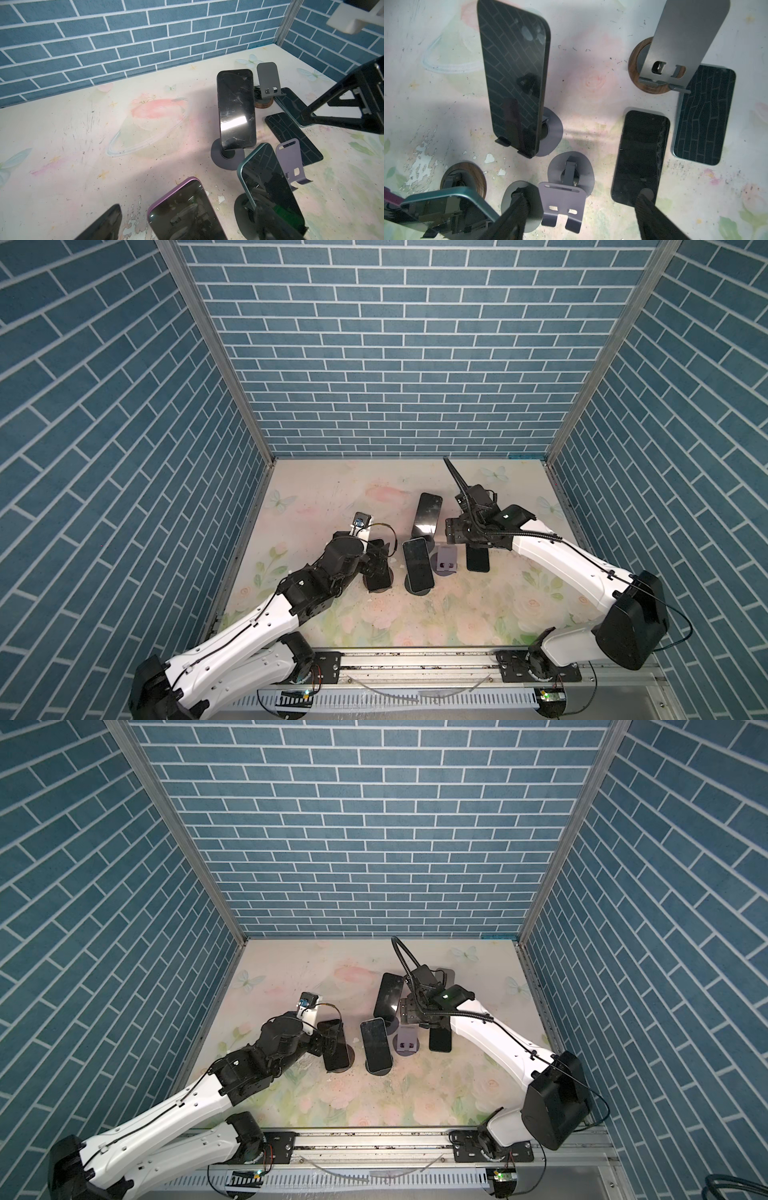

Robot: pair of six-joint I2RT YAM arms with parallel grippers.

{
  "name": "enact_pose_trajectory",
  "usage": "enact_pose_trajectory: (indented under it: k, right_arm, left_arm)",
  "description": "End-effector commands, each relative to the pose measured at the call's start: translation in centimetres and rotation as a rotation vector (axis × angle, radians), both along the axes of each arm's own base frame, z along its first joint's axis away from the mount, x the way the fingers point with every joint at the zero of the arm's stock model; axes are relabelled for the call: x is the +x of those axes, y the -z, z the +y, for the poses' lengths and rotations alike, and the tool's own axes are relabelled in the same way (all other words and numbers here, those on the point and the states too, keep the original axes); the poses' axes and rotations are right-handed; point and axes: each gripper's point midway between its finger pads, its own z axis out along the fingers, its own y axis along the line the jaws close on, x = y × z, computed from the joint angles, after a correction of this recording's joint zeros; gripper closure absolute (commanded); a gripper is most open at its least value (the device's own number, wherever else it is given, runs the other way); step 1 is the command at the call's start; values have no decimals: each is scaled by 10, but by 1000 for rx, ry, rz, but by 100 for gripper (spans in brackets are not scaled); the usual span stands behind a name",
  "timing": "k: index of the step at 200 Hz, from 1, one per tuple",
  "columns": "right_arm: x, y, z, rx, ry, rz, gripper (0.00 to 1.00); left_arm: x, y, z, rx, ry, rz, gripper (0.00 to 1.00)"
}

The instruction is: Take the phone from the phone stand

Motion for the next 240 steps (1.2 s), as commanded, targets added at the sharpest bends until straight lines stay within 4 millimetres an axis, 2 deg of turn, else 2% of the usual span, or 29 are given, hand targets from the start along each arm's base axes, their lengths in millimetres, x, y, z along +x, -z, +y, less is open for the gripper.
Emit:
enact_pose_trajectory:
  k: [1,57,158,212,240]
  right_arm:
    - [-11,20,5,-10,10,69,17]
    - [-16,46,21,-37,-21,116,17]
    - [-24,92,25,-117,-16,215,18]
    - [-25,104,18,-166,10,236,30]
    - [-25,101,15,-174,16,224,44]
  left_arm:
    - [-2,0,0,-14,1,2,0]
    - [-4,0,1,-11,1,13,0]
    - [-3,3,1,-5,0,15,0]
    - [-2,3,-1,-2,4,15,0]
    - [-2,2,-1,-4,4,10,0]
